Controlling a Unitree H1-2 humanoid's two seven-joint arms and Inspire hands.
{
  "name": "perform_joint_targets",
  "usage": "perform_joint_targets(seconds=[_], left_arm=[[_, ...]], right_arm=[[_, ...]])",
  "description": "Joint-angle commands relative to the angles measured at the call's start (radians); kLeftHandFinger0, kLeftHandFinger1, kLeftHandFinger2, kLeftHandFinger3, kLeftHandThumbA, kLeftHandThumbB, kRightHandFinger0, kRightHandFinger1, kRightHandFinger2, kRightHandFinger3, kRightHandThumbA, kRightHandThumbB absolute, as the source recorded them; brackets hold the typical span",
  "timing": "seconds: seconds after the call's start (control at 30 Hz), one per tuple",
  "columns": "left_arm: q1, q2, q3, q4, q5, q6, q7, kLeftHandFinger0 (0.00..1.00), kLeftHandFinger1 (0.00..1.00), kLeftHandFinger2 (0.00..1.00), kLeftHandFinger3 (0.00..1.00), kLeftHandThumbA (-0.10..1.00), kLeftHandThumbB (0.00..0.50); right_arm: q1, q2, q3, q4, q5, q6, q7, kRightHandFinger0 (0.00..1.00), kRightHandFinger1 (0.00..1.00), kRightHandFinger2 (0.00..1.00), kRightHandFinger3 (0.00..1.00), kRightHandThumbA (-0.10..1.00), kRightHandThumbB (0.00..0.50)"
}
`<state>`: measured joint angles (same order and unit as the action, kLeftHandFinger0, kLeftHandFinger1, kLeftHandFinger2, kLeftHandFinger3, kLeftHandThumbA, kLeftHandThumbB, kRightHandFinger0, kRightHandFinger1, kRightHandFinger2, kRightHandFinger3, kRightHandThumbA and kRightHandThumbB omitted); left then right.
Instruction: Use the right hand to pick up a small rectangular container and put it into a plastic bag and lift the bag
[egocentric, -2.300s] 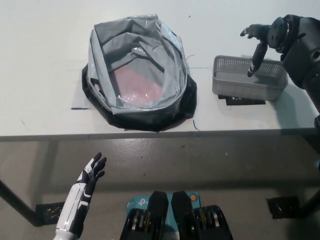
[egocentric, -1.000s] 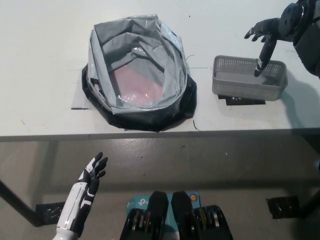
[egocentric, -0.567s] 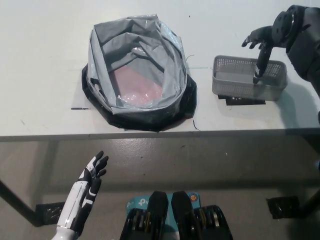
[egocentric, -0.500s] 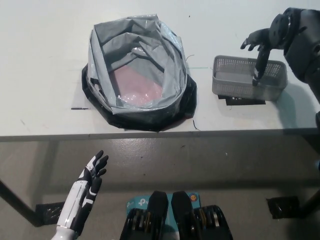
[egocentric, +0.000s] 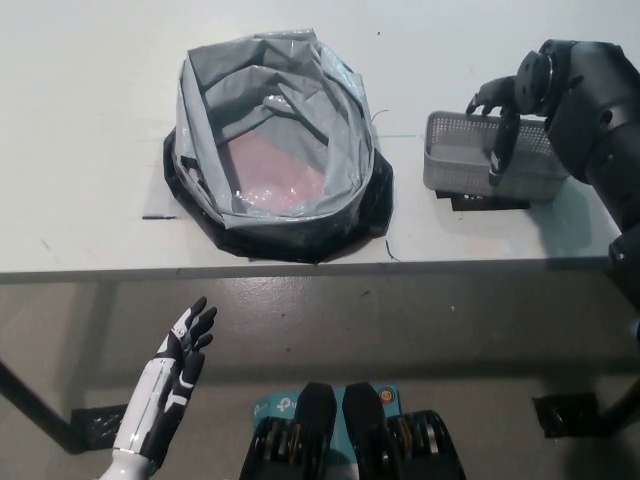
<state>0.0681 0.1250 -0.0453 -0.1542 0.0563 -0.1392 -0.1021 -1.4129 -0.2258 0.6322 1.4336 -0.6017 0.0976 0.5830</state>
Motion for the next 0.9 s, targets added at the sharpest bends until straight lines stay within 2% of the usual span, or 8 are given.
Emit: perform_joint_targets(seconds=[0.0,0.13,0.23,0.73,0.77,0.8,0.83,0.87], left_arm=[[-0.010,0.013,0.002,-0.030,-0.007,-0.025,-0.008,1.00,1.00,1.00,1.00,0.96,0.165],[-0.019,0.014,0.005,-0.025,-0.009,-0.029,-0.006,1.00,1.00,1.00,1.00,0.95,0.166],[-0.018,0.013,0.008,-0.030,-0.012,-0.025,-0.005,1.00,1.00,1.00,1.00,0.97,0.168],[-0.024,0.014,0.009,-0.023,-0.010,-0.039,-0.005,1.00,1.00,1.00,1.00,0.96,0.156],[-0.026,0.014,0.009,-0.023,-0.011,-0.037,-0.005,1.00,1.00,1.00,1.00,0.97,0.156],[-0.029,0.014,0.009,-0.025,-0.013,-0.033,-0.006,1.00,1.00,1.00,1.00,0.97,0.158],[-0.030,0.014,0.009,-0.027,-0.014,-0.030,-0.007,1.00,1.00,1.00,1.00,0.97,0.159],[-0.033,0.016,0.010,-0.027,-0.013,-0.029,-0.007,1.00,1.00,1.00,1.00,0.97,0.155]], right_arm=[[-0.002,0.010,0.004,0.007,-0.010,0.016,-0.029,1.00,1.00,1.00,1.00,0.99,0.499],[0.008,0.005,-0.024,0.012,0.018,0.012,-0.025,1.00,1.00,1.00,1.00,0.99,0.445],[0.017,0.002,0.001,0.014,-0.011,0.005,-0.038,1.00,1.00,1.00,1.00,1.00,0.500],[0.062,0.004,0.049,0.017,-0.050,0.056,-0.111,1.00,1.00,1.00,1.00,1.00,0.500],[0.070,0.005,0.034,0.016,-0.036,0.068,-0.144,1.00,1.00,1.00,1.00,0.74,0.435],[0.081,0.006,0.001,0.014,-0.006,0.086,-0.205,1.00,1.00,1.00,1.00,0.50,0.441],[0.085,0.006,-0.013,0.014,0.007,0.089,-0.227,1.00,1.00,1.00,1.00,0.45,0.433],[0.095,0.004,-0.024,0.009,0.012,0.069,-0.294,0.71,0.82,0.93,1.00,0.17,0.360]])
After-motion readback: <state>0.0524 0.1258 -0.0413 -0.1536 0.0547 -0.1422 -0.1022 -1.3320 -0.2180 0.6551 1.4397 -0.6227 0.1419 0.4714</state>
